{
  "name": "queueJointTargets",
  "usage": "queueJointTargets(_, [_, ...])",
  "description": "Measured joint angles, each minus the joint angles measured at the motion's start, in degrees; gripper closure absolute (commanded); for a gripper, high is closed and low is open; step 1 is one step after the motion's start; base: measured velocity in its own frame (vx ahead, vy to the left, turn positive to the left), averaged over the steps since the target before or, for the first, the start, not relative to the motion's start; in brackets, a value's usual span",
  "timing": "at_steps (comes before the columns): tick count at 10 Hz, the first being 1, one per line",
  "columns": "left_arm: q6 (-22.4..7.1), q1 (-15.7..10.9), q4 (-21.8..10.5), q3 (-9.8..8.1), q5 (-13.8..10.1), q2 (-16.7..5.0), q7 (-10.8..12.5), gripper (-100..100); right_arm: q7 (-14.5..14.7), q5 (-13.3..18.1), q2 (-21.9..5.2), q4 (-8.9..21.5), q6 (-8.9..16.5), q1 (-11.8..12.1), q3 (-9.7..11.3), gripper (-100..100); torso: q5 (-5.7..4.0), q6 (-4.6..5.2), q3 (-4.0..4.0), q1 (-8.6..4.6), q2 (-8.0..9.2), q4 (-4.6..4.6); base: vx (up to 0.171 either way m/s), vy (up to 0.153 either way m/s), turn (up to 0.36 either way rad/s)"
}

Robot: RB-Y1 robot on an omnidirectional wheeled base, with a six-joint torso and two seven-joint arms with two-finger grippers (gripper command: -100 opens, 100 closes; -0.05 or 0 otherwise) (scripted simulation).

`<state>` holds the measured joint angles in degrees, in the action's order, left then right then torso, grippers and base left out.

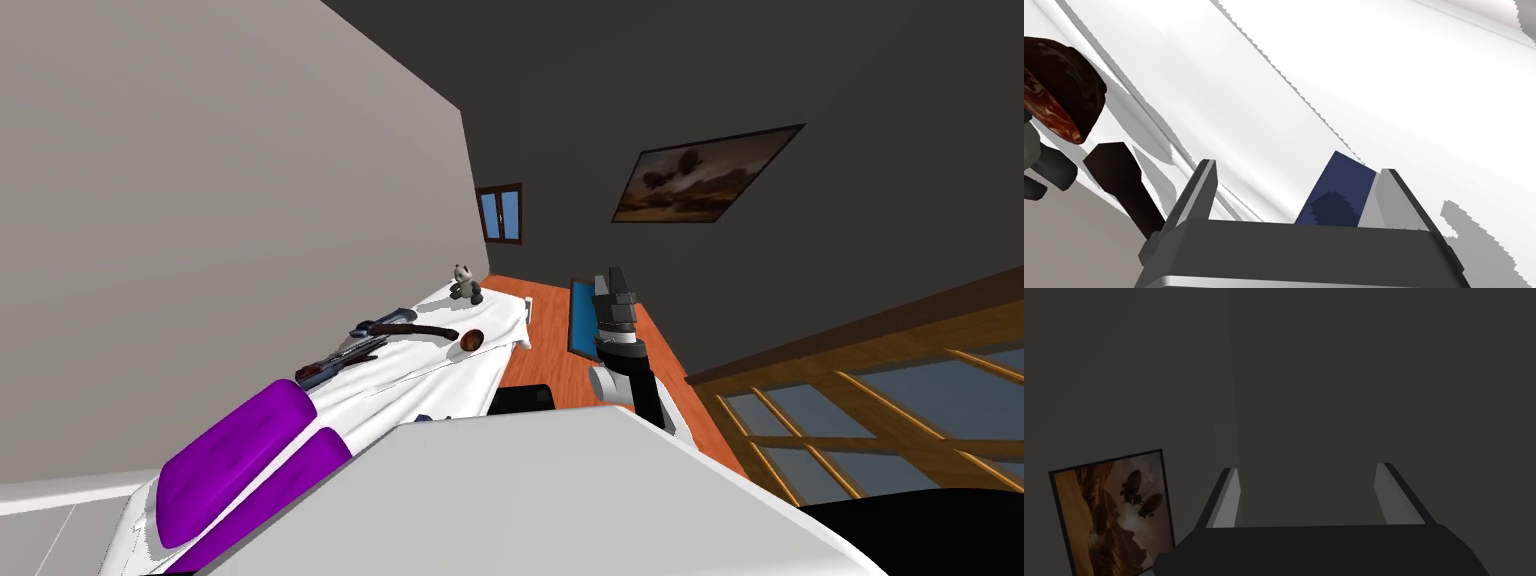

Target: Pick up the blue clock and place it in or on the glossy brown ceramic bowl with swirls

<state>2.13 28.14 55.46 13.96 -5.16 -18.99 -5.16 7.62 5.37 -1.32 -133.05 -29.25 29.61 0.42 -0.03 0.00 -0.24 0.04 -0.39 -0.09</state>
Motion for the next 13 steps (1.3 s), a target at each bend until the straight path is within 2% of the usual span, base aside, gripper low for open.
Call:
queueJointTargets(1, [-0.4, -0.3, -1.6, 0.05, 0.0, -0.1, -0.3, -100, 0.0, 0.0, 0.0, 0.0, 0.0, 0.0, 0.0, 0, 0.0, -0.01, 0.02, 0.0, 0.05, 0.0, 0.08, 0.021, -0.149])
queueJointTargets(2, [-0.2, -1.1, -4.9, 0.56, -0.3, -0.6, -0.3, -100, 0.0, 0.0, 0.0, 0.0, 0.0, 0.0, 0.0, 0, 0.0, 0.01, 0.04, 0.06, 0.09, 0.01, 0.066, 0.025, -0.078])
queueJointTargets(3, [-1.3, -0.4, -3.9, 0.58, -0.4, -1.1, -0.4, -100, 0.0, 0.0, 0.0, 0.0, 0.0, 0.0, 0.0, 0, 0.01, -0.02, 0.08, 0.06, 0.15, 0.02, 0.085, 0.023, -0.154])
queueJointTargets(4, [-2.4, -0.1, -5.0, 0.49, -0.3, -1.3, -0.7, -100, 0.0, 0.0, 0.0, 0.0, 0.0, 0.0, 0.0, 0, 0.01, 0.0, 0.06, 0.06, 0.11, 0.02, 0.131, 0.023, -0.231])
queueJointTargets(5, [-3.0, -0.5, -7.4, 0.09, 0.1, -0.9, -1.4, -100, 0.0, 0.0, 0.0, 0.0, 0.0, 0.0, 0.0, 0, 0.01, 0.01, -0.01, 0.06, -0.03, 0.0, 0.129, 0.033, -0.175])
queueJointTargets(6, [-4.4, -1.1, -9.2, 0.33, -0.1, -1.5, -1.8, -100, 0.0, 0.0, 0.0, 0.0, 0.0, 0.0, 0.0, 0, 0.01, 0.0, -0.04, 0.09, -0.06, -0.02, 0.129, 0.03, -0.144])
queueJointTargets(7, [-5.7, 0.3, -9.5, 0.11, 0.1, -2.1, -2.2, -100, 0.0, 0.0, 0.0, 0.0, 0.0, 0.0, 0.0, 0, 0.01, -0.02, -0.04, 0.07, -0.06, -0.02, 0.085, 0.029, -0.06])
queueJointTargets(8, [-5.8, 0.2, -10.7, 0.81, -0.5, -2.9, -2.0, -100, 0.0, 0.0, 0.0, 0.0, 0.0, 0.0, 0.0, 0, 0.01, -0.02, 0.01, 0.06, 0.05, 0.0, 0.055, 0.025, -0.099])
queueJointTargets(10, [-6.0, -1.3, -15.1, 1.52, -1.0, -3.6, -2.1, -100, 0.0, 0.0, 0.0, 0.0, 0.0, 0.0, 0.0, 0, 0.0, -0.01, 0.08, 0.01, 0.15, 0.03, 0.09, 0.031, -0.189])
queueJointTargets(11, [-6.6, -1.0, -16.2, 1.8, -1.2, -4.3, -2.2, -100, 0.0, 0.0, 0.0, 0.0, 0.0, 0.0, 0.0, 0, 0.01, 0.0, 0.02, 0.11, 0.03, 0.01, 0.106, 0.056, -0.124])
queueJointTargets(12, [-7.9, -0.5, -15.9, 1.34, -0.9, -4.5, -2.6, -100, 0.0, 0.0, 0.0, 0.0, 0.0, 0.0, 0.0, 0, 0.03, -0.02, 0.0, 0.12, 0.02, 0.0, 0.04, 0.024, -0.016])
queueJointTargets(13, [-8.3, -0.5, -15.8, 1.26, -0.8, -4.5, -2.7, 0, 0.0, 0.0, 0.0, 0.0, 0.0, 0.0, 0.0, 0, 0.01, -0.03, 0.09, 0.01, 0.19, 0.03, 0.008, 0.005, 0.002])
